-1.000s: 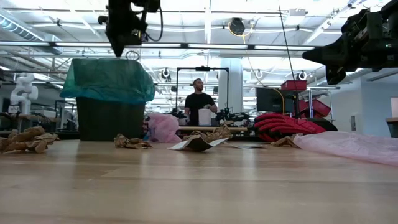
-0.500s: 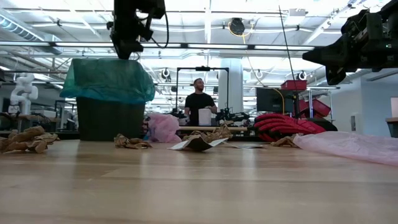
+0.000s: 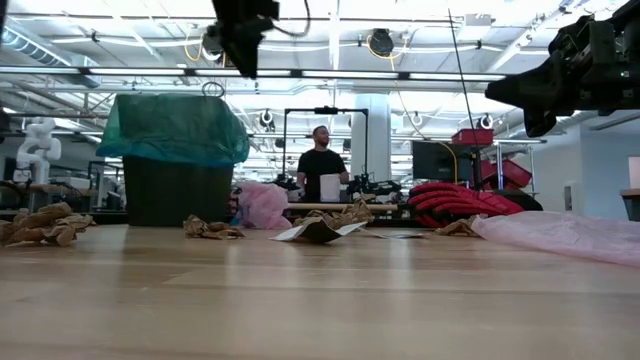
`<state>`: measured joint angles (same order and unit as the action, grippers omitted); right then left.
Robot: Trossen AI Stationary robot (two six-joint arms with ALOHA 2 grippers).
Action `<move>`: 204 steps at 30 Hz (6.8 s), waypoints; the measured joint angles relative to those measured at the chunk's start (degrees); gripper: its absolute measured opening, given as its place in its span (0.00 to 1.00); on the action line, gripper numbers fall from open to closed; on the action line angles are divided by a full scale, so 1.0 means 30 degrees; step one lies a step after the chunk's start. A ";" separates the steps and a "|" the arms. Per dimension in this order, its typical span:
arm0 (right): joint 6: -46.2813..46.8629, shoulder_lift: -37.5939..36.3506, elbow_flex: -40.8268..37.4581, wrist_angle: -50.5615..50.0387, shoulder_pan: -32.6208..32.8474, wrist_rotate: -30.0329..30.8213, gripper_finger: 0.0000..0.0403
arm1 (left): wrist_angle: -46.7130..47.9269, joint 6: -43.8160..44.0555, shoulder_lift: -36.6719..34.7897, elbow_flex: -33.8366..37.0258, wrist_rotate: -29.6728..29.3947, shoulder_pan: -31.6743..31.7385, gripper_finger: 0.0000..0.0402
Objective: Place trash/remove bag and relplace
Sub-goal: Put the crumpled pink trash bag into the trash bin, then put the brown napkin into the trash bin
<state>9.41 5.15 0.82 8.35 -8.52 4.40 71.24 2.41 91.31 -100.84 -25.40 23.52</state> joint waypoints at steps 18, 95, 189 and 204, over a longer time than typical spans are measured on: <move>0.0147 0.0004 -0.0003 -0.0005 -0.0001 -0.0005 0.29 | -0.0296 -0.1442 0.9323 0.0037 -0.1145 -0.0116 0.42; 0.0599 0.0001 -0.0007 0.0137 -0.0005 -0.0087 0.32 | 0.1711 -0.1063 0.2450 0.2595 0.4087 0.7100 0.08; 0.0642 0.0002 -0.0007 0.0146 0.0001 -0.0073 0.32 | -0.3736 -0.3769 0.2237 -0.2746 0.7657 0.4524 0.01; 0.0642 0.0007 -0.0007 0.0129 0.0003 -0.0073 0.32 | -0.5761 -0.5990 0.9285 -0.2717 0.6864 0.0277 0.41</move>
<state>11.33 5.17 0.80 8.73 -8.51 4.19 53.96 -15.56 119.17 -108.99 -4.81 24.35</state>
